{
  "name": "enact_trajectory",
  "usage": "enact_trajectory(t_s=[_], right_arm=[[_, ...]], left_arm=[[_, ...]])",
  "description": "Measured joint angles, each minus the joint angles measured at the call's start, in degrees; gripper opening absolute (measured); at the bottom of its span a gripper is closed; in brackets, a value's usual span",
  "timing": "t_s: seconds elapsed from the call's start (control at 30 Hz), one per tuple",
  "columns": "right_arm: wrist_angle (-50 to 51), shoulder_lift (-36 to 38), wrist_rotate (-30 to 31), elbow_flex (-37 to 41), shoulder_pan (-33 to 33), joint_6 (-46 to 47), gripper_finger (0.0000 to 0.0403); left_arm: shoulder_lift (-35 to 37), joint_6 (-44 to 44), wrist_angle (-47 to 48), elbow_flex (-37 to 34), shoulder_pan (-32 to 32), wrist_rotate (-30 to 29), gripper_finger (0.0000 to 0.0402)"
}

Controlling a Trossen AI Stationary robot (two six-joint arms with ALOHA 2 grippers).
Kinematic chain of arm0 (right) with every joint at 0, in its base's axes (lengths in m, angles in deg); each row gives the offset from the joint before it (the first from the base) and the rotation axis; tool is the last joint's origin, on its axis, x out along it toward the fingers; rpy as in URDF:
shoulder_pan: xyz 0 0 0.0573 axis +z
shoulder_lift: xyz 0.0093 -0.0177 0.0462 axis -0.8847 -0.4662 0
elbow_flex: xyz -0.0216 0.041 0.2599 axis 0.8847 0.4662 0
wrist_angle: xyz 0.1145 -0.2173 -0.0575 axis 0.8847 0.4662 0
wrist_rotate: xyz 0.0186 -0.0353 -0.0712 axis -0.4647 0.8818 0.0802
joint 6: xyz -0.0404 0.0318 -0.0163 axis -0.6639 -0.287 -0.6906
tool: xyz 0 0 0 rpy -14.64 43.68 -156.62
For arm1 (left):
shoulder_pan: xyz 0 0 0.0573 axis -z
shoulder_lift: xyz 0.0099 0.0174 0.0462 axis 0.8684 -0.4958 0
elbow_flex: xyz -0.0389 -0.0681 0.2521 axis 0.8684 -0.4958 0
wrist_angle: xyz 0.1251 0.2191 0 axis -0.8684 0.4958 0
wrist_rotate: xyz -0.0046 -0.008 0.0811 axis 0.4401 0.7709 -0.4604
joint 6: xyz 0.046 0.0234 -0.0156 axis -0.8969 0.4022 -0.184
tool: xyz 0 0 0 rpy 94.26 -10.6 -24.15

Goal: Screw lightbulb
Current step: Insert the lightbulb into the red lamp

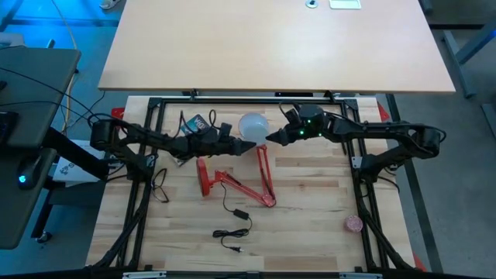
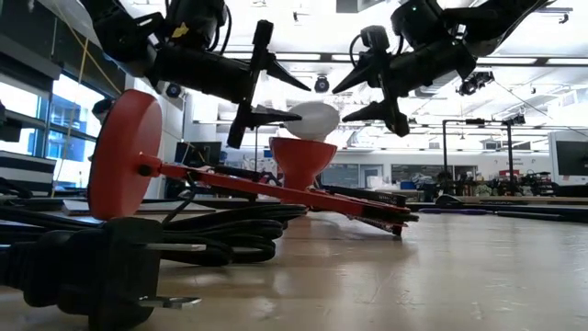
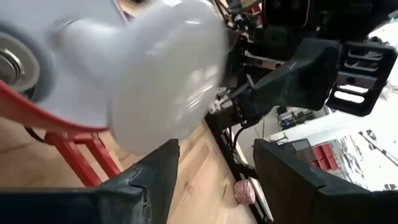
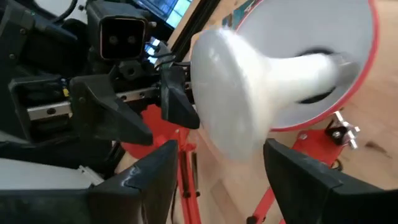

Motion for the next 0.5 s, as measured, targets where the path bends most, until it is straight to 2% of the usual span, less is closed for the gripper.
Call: enact_trajectory(t_s=[0.3,0.5], right_arm=[[-1.3,0.0,1.1,0.0,-1.9,0.4,0.0228],[-5.0,0.0,0.9,0.0,-3.2,4.1,0.0228]], left_arm=[[0.0,1.3,-1.3,0.0,-3.2,0.3,0.0204],[0.0,2.9,-1.7,0.0,-4.6,0.6,0.0204]])
